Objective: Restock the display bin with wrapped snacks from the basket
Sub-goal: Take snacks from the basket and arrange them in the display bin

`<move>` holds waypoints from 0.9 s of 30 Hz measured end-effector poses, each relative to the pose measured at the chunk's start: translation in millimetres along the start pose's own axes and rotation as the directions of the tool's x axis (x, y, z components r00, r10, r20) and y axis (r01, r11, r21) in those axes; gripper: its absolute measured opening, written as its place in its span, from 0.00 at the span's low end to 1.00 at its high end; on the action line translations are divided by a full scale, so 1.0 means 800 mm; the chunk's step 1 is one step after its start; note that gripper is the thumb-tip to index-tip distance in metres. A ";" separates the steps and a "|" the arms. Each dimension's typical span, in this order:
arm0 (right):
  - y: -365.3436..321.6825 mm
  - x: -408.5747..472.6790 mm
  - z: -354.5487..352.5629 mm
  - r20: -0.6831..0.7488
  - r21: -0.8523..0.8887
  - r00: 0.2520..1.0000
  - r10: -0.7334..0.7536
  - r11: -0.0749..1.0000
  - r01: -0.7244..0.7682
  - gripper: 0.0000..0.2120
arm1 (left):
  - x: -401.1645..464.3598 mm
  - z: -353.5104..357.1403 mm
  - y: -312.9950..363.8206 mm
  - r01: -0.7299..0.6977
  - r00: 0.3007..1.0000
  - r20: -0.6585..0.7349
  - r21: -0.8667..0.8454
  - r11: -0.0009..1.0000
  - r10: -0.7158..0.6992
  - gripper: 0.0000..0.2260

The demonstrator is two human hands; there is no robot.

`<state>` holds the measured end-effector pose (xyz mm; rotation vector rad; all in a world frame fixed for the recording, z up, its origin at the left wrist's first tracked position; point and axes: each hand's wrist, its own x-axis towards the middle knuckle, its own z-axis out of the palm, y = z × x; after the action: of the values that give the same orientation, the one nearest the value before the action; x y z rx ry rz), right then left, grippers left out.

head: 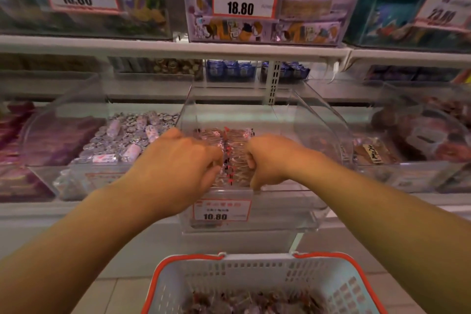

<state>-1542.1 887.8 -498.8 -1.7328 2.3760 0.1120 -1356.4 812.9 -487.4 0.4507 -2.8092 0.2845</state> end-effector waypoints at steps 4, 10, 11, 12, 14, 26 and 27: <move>0.001 0.000 -0.002 0.028 0.048 0.997 0.065 0.997 -0.066 0.16 | 0.000 0.001 0.001 0.005 1.000 -0.002 0.000 1.000 -0.005 0.12; -0.022 0.010 0.002 0.045 0.126 0.996 0.078 0.989 -0.083 0.10 | 0.002 0.002 0.003 0.024 1.000 0.017 0.009 1.000 -0.025 0.13; -0.024 0.011 0.002 0.055 0.140 0.995 0.083 0.986 -0.090 0.10 | 0.002 0.002 0.003 0.023 1.000 0.021 0.012 1.000 -0.024 0.13; -0.024 0.012 0.000 0.076 0.170 0.993 0.090 0.980 -0.102 0.11 | 0.002 0.003 0.003 0.020 1.000 0.020 0.011 1.000 -0.020 0.13; -0.021 0.009 -0.008 0.126 0.249 0.987 0.104 0.959 -0.133 0.19 | 0.002 0.003 0.002 0.012 1.000 0.014 -0.001 1.000 -0.012 0.12; -0.002 -0.091 0.019 -0.945 0.235 0.305 0.116 0.892 0.387 0.08 | -0.019 -0.013 0.028 -0.233 0.871 -0.471 -0.141 0.962 0.142 0.10; -0.003 -0.108 0.055 -0.968 0.233 0.180 0.172 0.886 0.401 0.08 | -0.028 -0.007 0.042 -0.281 0.835 -0.521 -0.130 0.951 0.176 0.09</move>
<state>-1509.6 975.7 -524.4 -1.9487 2.4269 -2.1025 -1345.6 851.5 -494.3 -0.0202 -2.3328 0.1345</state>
